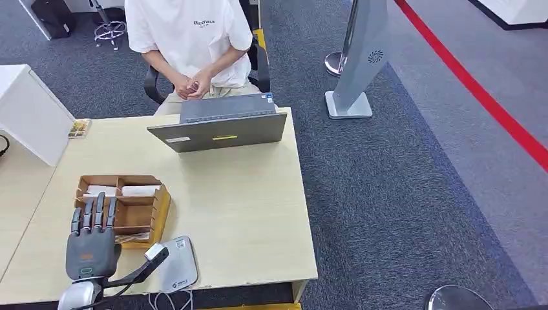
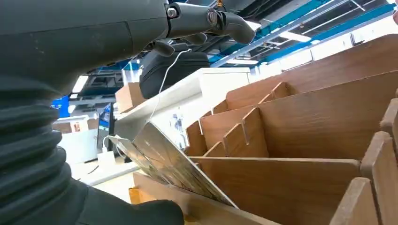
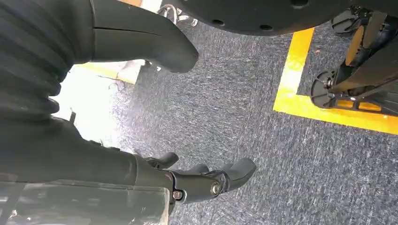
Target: Pass the card to the sensor for recognition and then transmit it.
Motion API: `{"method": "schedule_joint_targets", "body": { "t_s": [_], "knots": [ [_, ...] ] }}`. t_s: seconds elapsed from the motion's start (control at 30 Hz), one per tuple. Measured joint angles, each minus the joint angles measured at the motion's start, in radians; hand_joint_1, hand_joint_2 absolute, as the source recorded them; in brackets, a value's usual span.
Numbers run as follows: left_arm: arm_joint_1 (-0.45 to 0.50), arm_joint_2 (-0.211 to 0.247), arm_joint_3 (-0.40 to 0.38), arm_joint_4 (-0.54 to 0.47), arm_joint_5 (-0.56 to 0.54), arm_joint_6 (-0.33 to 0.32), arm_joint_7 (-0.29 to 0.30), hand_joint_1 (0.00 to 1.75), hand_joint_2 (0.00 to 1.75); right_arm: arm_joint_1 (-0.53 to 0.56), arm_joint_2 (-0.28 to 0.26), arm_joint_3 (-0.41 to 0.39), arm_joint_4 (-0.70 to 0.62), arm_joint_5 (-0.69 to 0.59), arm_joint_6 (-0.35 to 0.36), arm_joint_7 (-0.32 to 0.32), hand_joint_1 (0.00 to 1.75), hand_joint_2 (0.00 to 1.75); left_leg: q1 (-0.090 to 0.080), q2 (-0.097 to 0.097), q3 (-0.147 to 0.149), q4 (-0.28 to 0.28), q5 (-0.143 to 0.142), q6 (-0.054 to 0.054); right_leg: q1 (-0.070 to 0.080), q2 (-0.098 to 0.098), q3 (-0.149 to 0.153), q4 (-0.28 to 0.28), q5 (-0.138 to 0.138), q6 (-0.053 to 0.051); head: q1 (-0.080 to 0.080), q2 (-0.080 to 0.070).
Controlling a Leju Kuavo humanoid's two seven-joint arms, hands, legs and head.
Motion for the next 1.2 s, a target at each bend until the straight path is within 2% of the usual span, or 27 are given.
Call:
{"method": "schedule_joint_targets", "body": {
  "t_s": [1.07,1.1,1.2],
  "knots": [
    [-0.024,0.000,-0.040,0.026,0.008,0.026,-0.031,0.00,1.75,-0.005,0.000,-0.016,0.000,0.029,0.001,-0.010,0.00,1.75,0.000,0.000,0.000,0.000,0.000,0.001,0.000,0.000,0.000,0.000,0.000,0.000,0.000,0.000],
    [-0.025,0.001,-0.042,0.027,0.008,0.027,-0.031,1.75,1.75,-0.005,0.000,-0.017,0.000,0.029,0.001,-0.010,0.00,1.75,0.000,0.000,0.000,0.000,0.000,0.001,0.000,0.000,0.000,0.000,0.000,0.000,0.000,0.000],
    [-0.026,0.003,-0.045,0.034,0.016,0.031,-0.031,1.75,1.75,-0.005,0.000,-0.019,0.000,0.031,0.002,-0.009,0.00,1.75,0.000,0.000,0.000,0.000,0.000,0.001,0.000,0.000,0.000,0.000,0.000,0.000,0.000,0.000]
  ]
}}
